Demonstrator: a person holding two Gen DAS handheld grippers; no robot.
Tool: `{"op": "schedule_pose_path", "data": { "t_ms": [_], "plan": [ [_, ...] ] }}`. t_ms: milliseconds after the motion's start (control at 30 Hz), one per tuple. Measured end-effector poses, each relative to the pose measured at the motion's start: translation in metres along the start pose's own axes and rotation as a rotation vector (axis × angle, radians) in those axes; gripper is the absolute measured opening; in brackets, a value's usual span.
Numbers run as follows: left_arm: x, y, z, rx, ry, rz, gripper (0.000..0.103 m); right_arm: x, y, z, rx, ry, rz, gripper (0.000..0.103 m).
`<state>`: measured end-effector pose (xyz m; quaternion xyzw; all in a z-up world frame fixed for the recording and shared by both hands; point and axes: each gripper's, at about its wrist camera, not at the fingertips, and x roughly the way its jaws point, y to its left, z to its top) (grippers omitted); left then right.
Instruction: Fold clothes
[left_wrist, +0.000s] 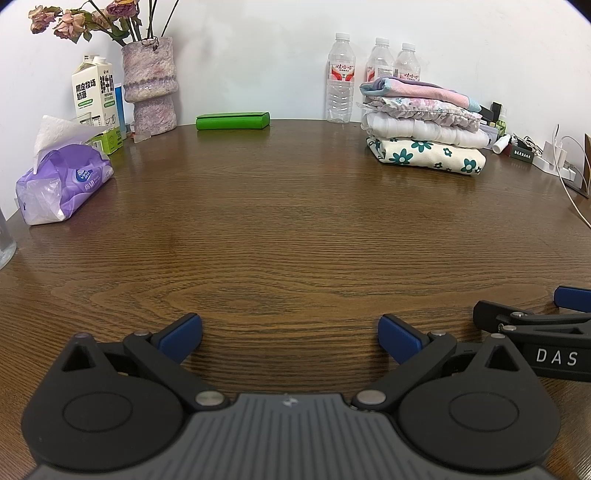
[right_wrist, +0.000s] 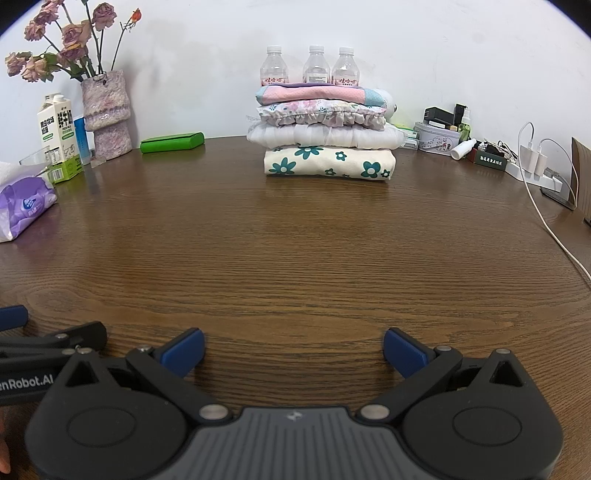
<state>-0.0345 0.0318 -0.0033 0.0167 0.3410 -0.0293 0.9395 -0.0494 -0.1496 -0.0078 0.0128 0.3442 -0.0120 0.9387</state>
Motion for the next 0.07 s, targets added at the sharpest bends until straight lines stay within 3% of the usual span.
{"op": "schedule_pose_path", "data": {
  "t_ms": [67],
  "plan": [
    [0.0001, -0.0002, 0.0001, 0.0, 0.0, 0.0, 0.103, -0.0001, 0.0, 0.0, 0.0, 0.0, 0.0, 0.103]
  ]
}}
